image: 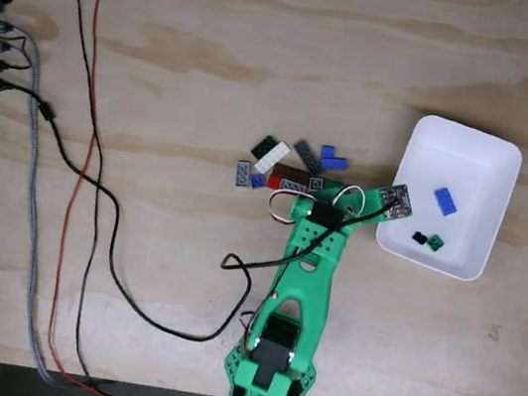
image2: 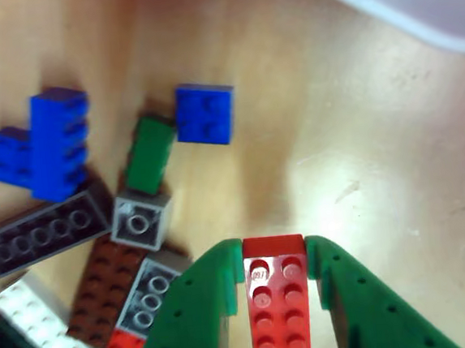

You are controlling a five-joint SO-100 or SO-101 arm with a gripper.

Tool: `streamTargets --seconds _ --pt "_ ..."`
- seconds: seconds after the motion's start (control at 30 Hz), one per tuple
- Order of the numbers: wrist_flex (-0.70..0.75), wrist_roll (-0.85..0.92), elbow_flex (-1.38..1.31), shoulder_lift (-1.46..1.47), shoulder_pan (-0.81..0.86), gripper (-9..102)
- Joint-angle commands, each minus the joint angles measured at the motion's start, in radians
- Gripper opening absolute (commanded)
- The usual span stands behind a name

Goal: Put all lego bricks in the bin.

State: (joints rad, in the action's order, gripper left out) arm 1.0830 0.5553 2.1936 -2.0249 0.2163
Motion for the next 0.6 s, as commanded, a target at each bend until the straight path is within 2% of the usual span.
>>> streamTargets --seconds 0.0,0.07,0.2,0.33,0.4,0.5,0.57 --pt "0.107 0.198 -0.255 -0.453 0.124 0" --pt "0.077 0.301 -0.31 -0.422 0.244 0" --pt "-0.181 0.403 -0.245 -0.227 0.499 0" --pt "-0.36 0.456 -0.206 -0.015 0.604 0" --pt "-0.374 0.486 -0.225 0.061 0.626 4" --pt "-0.336 0.509 -0.253 0.087 0.624 18" --pt "-0.313 0.508 -0.256 0.06 0.618 21"
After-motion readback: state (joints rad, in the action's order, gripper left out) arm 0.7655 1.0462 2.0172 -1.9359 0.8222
